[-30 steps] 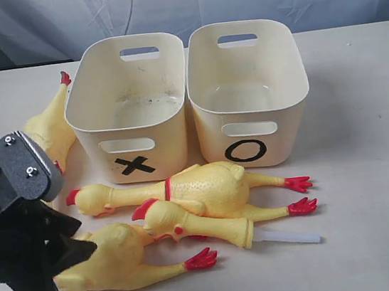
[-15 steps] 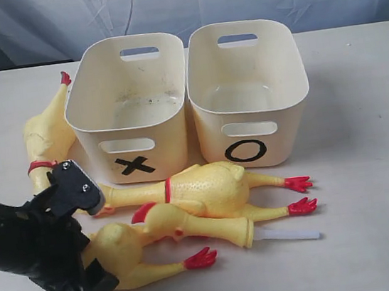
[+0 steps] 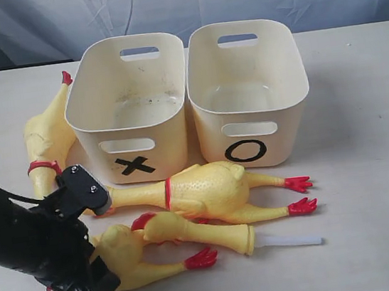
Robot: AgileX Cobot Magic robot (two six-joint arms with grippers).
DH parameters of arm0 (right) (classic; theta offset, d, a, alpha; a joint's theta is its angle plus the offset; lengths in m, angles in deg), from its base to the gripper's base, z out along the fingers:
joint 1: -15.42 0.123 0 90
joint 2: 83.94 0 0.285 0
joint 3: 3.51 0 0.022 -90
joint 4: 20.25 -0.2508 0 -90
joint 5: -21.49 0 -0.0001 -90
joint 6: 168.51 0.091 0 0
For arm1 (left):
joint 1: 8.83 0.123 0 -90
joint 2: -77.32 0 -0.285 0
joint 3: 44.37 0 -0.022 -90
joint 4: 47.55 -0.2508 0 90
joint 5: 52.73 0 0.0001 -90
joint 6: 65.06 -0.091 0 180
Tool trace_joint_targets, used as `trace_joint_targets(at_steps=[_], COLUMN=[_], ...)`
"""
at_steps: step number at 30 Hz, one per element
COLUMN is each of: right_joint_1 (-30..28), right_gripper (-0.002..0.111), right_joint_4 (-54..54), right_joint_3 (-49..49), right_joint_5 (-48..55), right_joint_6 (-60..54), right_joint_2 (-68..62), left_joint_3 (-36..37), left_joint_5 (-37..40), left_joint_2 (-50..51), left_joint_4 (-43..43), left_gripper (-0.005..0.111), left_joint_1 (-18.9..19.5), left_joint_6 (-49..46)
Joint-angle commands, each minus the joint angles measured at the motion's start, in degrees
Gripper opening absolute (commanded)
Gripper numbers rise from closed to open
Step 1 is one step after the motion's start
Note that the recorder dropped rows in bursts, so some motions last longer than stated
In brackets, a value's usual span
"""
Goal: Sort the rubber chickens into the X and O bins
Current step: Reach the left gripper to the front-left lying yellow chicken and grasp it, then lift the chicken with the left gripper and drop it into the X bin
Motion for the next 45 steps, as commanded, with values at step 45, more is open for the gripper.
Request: trace_joint_targets(at_steps=[45], right_joint_1=[0.2], right_gripper=[0.000], right_joint_4=[0.0], right_joint_3=[-0.1], right_joint_5=[-0.1], right_joint_6=[-0.2], right_joint_2=[0.3], left_joint_3=[-18.1], left_joint_5=[-40.4], left_joint_2=[-11.5], left_joint_4=[16.2], left_gripper=[0.000], left_joint_1=[-0.3], left_joint_6=[25.0])
